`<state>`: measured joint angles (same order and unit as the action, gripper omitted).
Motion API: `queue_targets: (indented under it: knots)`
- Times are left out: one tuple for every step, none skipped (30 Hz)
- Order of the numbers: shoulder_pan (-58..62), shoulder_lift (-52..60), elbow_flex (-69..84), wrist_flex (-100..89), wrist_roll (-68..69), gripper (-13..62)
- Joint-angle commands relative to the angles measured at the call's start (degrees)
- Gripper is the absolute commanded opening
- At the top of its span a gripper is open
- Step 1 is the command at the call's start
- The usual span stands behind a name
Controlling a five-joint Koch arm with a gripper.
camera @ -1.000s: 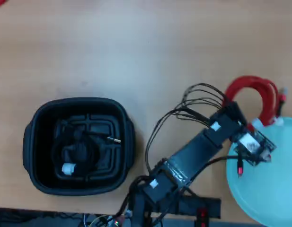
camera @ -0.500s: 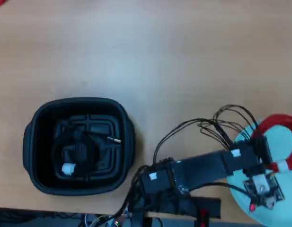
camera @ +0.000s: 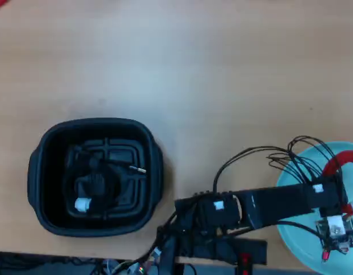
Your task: Put a black charging cable in a black bowl and put a red charging cable in a green bowl
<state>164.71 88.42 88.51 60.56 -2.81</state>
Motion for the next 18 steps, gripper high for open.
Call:
queue_targets:
  knots:
    - [0.8, 1.0, -7.0, -7.1, -0.8, -5.8]
    - [0.8, 0.8, -6.9, -6.9, -0.8, -5.8]
    - [0.8, 0.1, -6.6, -6.9, -0.7, -5.8]
    - [0.8, -1.0, -6.2, -7.1, -0.8, -5.9]
    - [0.9, -1.9, -6.0, -7.1, -0.8, -5.9]
    - [1.1, -3.0, -6.0, -7.0, -0.8, -5.8]
    - [1.2, -3.6, -5.9, -7.0, -0.8, -5.8]
    - [1.2, -4.0, -5.9, -6.9, -0.8, -5.8]
    - [1.2, -4.1, -5.8, -6.7, -0.8, -5.7]
    - [1.3, -4.1, -5.8, -6.6, -0.7, -5.7]
    - [1.3, -4.1, -5.4, -6.5, -0.7, -5.7]
    - [1.4, -4.1, -4.5, -6.6, -0.8, -5.7]
    - [1.7, -4.1, -4.0, -6.6, -0.8, -5.7]
    - [2.0, -4.0, -4.0, -6.7, -0.6, -5.7]
    - [2.1, -4.1, -3.4, -7.0, -0.7, -5.7]
    - [2.1, -4.1, -3.3, -7.1, -0.5, -5.7]
    - [2.1, -4.1, -3.2, -7.3, -0.1, -5.8]
    - [2.4, -4.1, -2.9, -7.5, 0.0, -5.9]
